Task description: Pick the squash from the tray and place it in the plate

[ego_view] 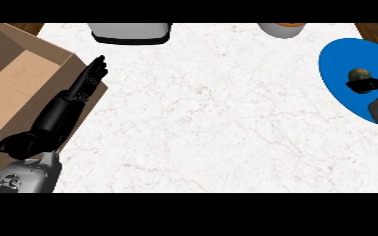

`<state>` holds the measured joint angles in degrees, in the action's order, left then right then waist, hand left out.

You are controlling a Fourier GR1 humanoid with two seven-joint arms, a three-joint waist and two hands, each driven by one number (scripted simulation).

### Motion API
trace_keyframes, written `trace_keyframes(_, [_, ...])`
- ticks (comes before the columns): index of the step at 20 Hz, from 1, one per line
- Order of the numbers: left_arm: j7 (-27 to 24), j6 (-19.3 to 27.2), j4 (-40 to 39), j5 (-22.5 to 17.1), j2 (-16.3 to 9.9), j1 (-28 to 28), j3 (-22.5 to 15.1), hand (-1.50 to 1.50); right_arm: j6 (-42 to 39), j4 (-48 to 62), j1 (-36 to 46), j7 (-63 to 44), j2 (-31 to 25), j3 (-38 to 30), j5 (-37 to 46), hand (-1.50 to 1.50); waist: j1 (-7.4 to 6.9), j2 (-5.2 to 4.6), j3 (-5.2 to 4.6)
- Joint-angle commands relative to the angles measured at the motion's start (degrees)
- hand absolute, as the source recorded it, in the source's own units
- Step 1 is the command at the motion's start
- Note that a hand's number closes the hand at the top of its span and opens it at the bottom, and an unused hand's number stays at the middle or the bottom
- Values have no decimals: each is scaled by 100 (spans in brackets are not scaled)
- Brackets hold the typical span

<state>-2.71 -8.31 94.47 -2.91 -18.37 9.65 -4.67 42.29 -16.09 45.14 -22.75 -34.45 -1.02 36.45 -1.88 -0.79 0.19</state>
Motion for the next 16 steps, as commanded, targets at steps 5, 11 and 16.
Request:
trace_keyframes(5, [275, 79, 73, 132, 80, 45, -3, 0, 551, -875, -311, 1731, 295, -757, -893, -150, 169, 75, -2])
trace_keyframes(11, [378, 15, 70, 60, -9, 171, 158, 0, -325, -1758, -244, 2541, 429, -1730, -2290, -150, 245, 94, -4])
trace_keyframes(16, [142, 10, -80, 78, -1, -63, 281, 0, -940, -2788, -1203, 3299, 617, -2437, -3383, -150, 376, 132, -18])
